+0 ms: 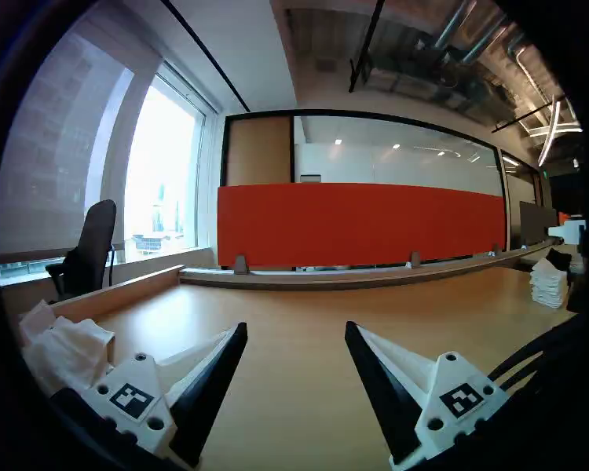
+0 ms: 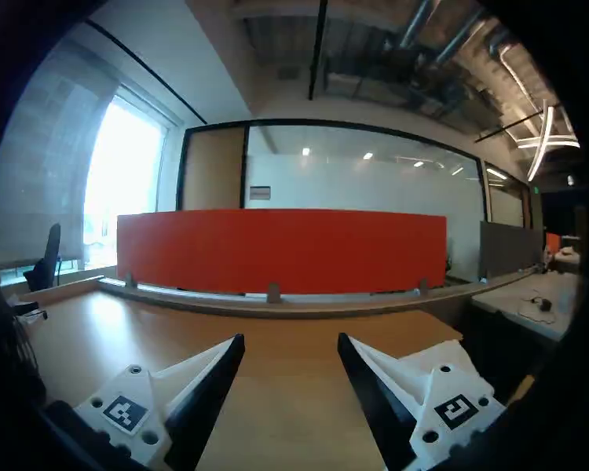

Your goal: Fold towel

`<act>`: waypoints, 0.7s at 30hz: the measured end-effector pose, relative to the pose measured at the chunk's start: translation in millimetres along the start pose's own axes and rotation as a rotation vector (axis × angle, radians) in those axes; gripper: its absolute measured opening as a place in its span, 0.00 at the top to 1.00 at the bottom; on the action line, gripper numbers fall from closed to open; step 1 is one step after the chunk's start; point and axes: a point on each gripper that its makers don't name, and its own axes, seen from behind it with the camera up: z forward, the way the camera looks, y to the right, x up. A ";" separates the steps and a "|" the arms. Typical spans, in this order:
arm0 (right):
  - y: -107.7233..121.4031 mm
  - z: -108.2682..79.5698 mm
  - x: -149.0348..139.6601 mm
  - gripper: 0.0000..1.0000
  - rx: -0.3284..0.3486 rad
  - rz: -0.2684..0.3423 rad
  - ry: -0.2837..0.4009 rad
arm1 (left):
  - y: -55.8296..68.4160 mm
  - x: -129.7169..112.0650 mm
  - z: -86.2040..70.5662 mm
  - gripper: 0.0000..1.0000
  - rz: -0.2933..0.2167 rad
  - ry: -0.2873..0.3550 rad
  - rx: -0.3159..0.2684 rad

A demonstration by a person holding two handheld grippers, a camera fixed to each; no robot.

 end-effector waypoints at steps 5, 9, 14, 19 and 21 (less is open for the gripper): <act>17.0 -4.5 -22.1 0.08 -0.032 0.001 -0.003 | -0.2 0.0 -0.1 0.08 0.000 0.000 0.000; 22.6 -8.2 -35.2 0.08 -0.035 0.007 -0.005 | 0.2 0.1 -0.2 0.08 0.000 0.000 0.000; 20.8 -12.2 -45.8 0.08 -0.015 0.020 -0.001 | 0.3 0.1 -0.4 0.08 0.000 0.000 0.000; 22.9 -10.8 -53.8 0.07 -0.019 0.030 0.003 | 0.3 0.1 -0.5 0.07 0.000 0.000 0.000; 24.0 -9.1 -57.4 0.07 -0.022 0.032 0.004 | 0.3 0.1 -0.5 0.07 0.000 0.000 0.000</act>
